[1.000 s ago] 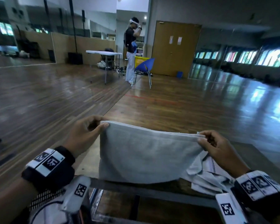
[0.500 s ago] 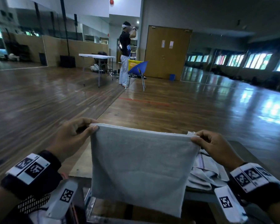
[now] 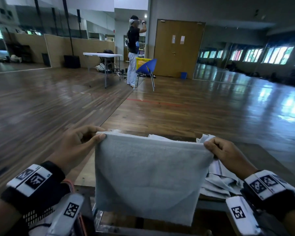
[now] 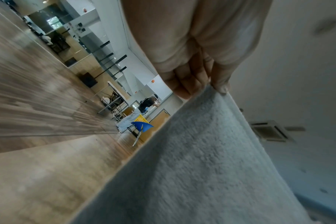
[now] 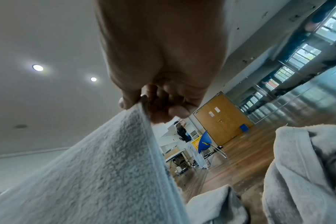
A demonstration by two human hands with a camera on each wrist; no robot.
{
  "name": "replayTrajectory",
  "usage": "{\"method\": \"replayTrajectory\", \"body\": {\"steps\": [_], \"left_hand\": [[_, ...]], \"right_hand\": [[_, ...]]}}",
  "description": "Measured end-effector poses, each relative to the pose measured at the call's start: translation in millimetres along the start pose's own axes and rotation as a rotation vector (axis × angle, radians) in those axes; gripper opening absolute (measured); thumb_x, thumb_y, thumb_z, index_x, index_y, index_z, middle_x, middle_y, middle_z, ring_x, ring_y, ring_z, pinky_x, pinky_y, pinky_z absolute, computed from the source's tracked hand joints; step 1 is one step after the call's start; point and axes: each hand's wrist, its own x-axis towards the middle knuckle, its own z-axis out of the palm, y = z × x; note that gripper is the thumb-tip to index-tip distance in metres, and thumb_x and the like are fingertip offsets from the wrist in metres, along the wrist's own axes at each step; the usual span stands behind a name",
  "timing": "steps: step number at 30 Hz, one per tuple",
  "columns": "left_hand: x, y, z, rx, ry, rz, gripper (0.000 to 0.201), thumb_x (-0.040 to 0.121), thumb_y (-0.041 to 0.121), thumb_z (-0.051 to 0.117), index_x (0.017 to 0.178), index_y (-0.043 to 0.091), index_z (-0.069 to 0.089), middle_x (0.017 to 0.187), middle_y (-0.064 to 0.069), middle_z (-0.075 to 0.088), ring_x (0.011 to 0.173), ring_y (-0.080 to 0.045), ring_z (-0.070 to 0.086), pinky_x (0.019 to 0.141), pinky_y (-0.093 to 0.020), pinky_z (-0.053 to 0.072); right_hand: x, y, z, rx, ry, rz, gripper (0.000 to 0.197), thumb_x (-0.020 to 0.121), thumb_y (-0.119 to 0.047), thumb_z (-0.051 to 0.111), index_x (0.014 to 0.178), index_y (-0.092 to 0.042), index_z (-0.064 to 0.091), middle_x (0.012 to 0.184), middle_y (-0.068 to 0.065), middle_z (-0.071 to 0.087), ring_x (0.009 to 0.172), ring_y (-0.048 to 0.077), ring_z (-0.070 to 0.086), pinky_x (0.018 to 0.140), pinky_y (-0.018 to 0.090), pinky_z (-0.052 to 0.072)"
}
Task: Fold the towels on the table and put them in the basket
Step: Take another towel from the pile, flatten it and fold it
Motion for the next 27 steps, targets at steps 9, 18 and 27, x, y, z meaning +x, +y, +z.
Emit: {"method": "replayTrajectory", "body": {"steps": [9,18,27], "left_hand": [[68,-67,37,0.347,0.043,0.09,0.008,0.082,0.019,0.069,0.089,0.019,0.066,0.071,0.007,0.066,0.058,0.004,0.062,0.058,-0.003,0.045],[30,-146,47,0.487,-0.184,0.102,0.014,0.079,0.015,0.071,0.083,0.025,0.062,0.073,0.01,0.065,0.065,-0.008,0.062,0.06,-0.025,0.05],[12,-173,54,0.853,-0.97,-0.073,0.019,0.083,0.017,0.059,0.099,0.024,0.066,0.097,0.009,0.065,0.076,0.0,0.047,0.07,-0.011,0.034]], "right_hand": [[78,33,23,0.07,0.059,0.14,0.009,0.086,-0.008,0.063,0.085,0.0,0.062,0.059,0.012,0.065,0.04,0.01,0.057,0.042,0.018,0.047],[38,90,66,0.093,-0.049,0.258,0.022,0.081,0.009,0.061,0.088,-0.011,0.062,0.078,0.009,0.068,0.068,0.014,0.067,0.06,0.016,0.054],[-22,127,106,-0.302,-0.368,0.179,0.022,0.08,-0.006,0.067,0.088,-0.025,0.063,0.067,0.003,0.065,0.057,0.006,0.057,0.055,0.009,0.04]]}}
